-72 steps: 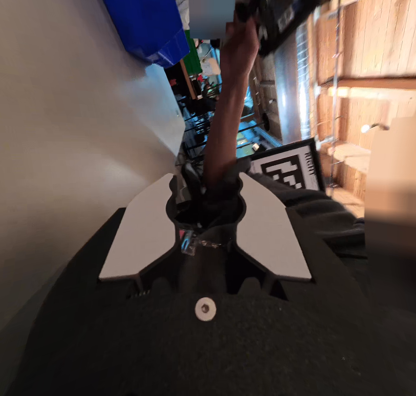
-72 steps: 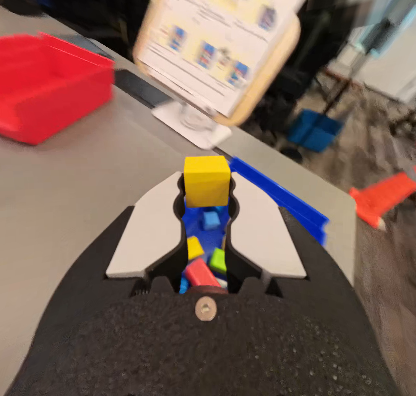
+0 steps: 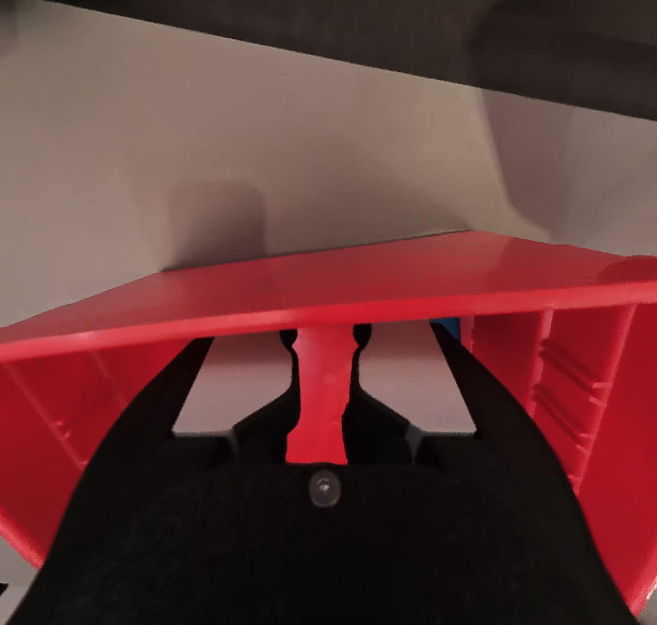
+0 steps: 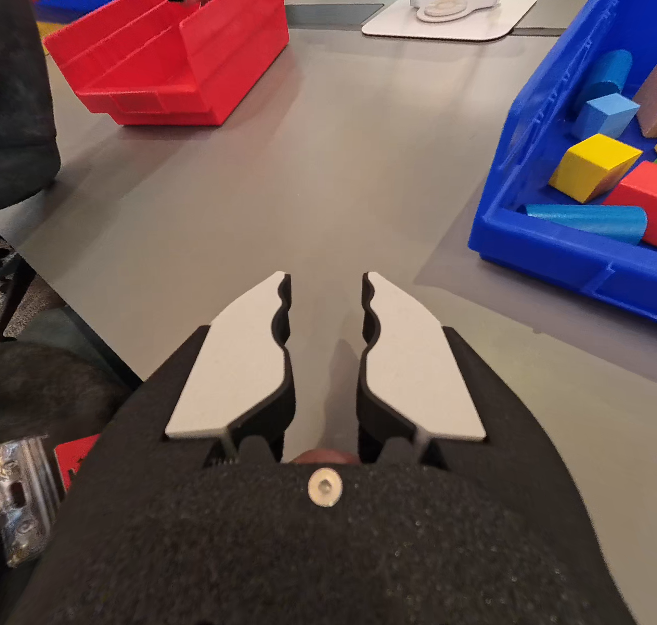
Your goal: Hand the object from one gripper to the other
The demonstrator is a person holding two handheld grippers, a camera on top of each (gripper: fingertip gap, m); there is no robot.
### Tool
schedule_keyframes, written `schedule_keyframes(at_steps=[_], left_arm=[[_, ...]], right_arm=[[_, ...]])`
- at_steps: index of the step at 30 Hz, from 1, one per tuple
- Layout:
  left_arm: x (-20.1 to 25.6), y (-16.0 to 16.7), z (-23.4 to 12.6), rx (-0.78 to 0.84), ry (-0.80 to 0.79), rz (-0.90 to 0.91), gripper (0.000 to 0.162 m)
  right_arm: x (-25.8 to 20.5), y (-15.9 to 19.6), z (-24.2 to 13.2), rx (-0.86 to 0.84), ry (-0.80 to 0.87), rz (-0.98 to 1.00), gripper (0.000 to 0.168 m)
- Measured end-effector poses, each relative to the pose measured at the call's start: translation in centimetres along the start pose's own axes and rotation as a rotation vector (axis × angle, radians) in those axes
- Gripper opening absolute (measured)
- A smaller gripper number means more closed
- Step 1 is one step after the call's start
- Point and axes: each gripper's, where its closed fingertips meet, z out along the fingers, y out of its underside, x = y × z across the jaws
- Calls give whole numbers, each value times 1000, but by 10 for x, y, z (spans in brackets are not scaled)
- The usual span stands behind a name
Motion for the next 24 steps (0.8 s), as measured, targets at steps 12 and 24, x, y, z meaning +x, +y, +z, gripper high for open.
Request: schedule_keyframes(at_steps=[12,24], left_arm=[[49,47,-126,371,789,54,26],[169,317,-230,238,1695,123,26]], right_arm=[[0,-2,-5,27,-7,-6,38],[-99,-43,37,123,-370,-245,47]])
